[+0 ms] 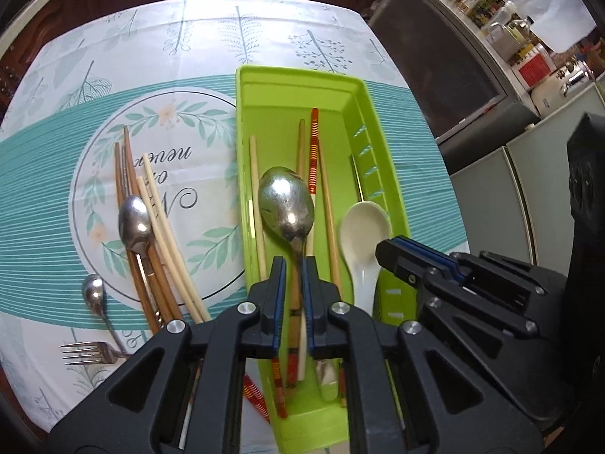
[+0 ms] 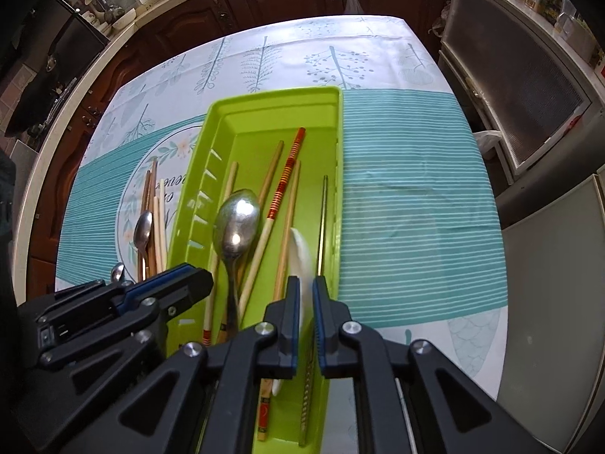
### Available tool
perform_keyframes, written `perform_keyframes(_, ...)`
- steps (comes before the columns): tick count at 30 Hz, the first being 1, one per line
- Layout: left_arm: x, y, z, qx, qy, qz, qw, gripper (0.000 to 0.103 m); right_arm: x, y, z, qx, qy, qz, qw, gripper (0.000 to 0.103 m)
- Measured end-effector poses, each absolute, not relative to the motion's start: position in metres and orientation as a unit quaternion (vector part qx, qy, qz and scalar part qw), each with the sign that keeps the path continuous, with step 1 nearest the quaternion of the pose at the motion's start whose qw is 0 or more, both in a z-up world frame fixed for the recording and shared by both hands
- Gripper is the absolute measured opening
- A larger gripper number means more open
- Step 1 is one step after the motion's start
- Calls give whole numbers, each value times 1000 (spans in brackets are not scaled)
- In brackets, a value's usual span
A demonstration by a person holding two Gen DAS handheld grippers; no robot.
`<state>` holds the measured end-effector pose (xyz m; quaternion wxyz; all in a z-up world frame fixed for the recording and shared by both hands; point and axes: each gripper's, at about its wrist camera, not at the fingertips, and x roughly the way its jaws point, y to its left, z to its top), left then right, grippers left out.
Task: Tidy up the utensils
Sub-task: 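Open both grippers to release the spoons into the tray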
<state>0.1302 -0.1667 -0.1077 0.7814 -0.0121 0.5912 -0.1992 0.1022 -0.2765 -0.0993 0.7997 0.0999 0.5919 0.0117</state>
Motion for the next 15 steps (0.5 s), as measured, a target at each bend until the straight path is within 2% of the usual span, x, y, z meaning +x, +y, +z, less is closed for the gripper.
perform_keyframes(5, 118, -155, -94, 2, 582, -198, 789, 36, 96, -269, -93, 100, 587, 18, 803, 8)
perform_keyframes(7, 112, -145, -88, 6, 573, -192, 796, 41, 94, -267, -91, 101, 586, 21, 804, 8)
perform_keyframes(15, 101, -104, -70, 13, 553, -164, 816, 42, 86, -250, -81, 99, 580, 36, 807, 8)
